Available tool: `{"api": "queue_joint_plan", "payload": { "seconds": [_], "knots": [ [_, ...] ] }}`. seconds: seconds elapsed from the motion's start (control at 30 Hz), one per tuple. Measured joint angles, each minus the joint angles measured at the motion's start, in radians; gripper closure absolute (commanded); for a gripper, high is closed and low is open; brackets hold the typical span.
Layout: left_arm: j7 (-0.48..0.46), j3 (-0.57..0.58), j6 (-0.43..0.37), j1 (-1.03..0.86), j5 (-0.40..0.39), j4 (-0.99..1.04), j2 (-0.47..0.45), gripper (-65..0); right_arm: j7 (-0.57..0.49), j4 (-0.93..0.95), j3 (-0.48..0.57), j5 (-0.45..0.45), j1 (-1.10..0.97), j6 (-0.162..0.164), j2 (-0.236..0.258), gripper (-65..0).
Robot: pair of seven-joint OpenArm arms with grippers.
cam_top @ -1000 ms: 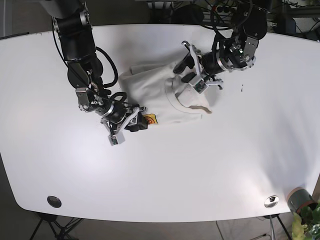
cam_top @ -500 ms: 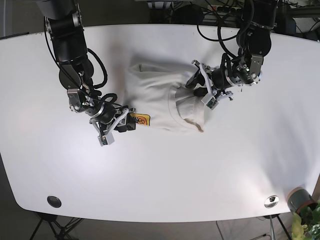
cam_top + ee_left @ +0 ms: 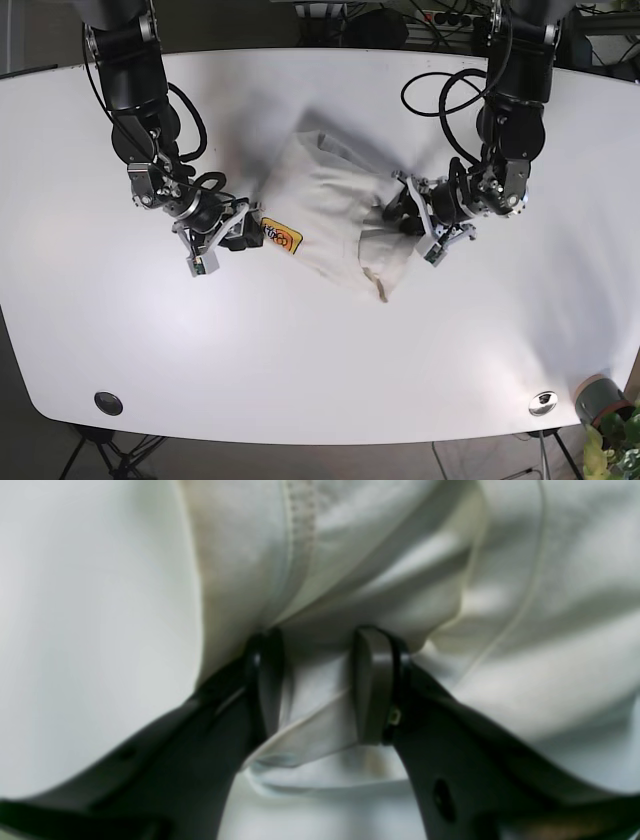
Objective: Fold the T-shirt properly
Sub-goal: 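Hold the bundle with both grippers and flatten it into a square, then press and tuck the bundle's sides inward with both grippers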
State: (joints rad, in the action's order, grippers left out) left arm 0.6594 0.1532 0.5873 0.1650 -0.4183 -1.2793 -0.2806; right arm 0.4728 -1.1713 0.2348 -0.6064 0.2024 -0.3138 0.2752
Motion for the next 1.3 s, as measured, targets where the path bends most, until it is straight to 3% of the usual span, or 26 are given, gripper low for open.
{"api": "queue_joint_plan", "payload": {
  "seconds": [0.27,0.5,0.7,1.07,1.3],
  "knots": [
    [0.006,0.072,-0.011,0.116,0.018,0.099,0.014,-21.7,0.003,-0.129,0.0,0.007,-0.105,0.0,0.013,-19.5],
    [-0.082,0.15,-0.019,0.168,0.022,0.156,0.011,-21.7,0.01,-0.197,0.005,0.011,-0.167,0.008,0.009,-19.5],
    [-0.1,0.18,-0.018,0.237,0.022,0.232,0.018,-21.7,0.012,-0.262,0.005,0.01,-0.229,0.015,0.007,-19.5],
    [-0.136,0.175,-0.018,0.298,0.015,0.263,0.008,-21.7,0.03,-0.414,0.006,0.015,-0.309,0.019,-0.018,-19.5],
    [-0.131,0.084,-0.019,0.293,0.021,0.087,-0.026,-21.7,0.137,-0.482,0.003,0.015,-0.264,0.017,-0.021,-19.5]
  ]
}}
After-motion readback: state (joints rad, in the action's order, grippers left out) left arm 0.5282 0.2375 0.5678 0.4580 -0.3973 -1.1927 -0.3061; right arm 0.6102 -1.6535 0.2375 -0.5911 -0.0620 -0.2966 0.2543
